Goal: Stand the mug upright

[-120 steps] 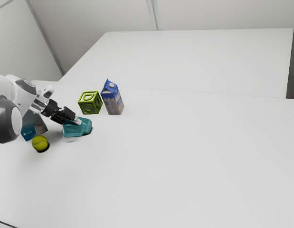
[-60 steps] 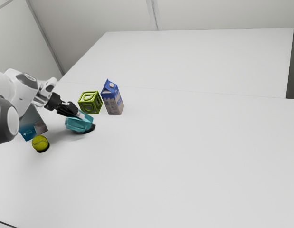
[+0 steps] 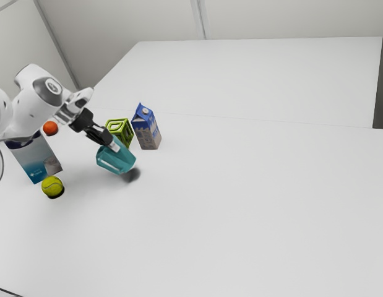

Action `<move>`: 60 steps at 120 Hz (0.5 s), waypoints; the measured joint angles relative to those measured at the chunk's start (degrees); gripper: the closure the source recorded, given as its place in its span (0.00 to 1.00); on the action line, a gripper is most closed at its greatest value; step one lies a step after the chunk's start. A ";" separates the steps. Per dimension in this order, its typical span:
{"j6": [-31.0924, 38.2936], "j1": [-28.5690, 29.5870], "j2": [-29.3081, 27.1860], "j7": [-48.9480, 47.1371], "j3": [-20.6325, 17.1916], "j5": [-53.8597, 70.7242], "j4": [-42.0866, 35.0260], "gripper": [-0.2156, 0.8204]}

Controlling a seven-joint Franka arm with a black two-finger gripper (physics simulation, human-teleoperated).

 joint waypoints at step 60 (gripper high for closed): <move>5.05 -8.10 -3.97 -15.86 -7.06 24.75 -4.31 0.97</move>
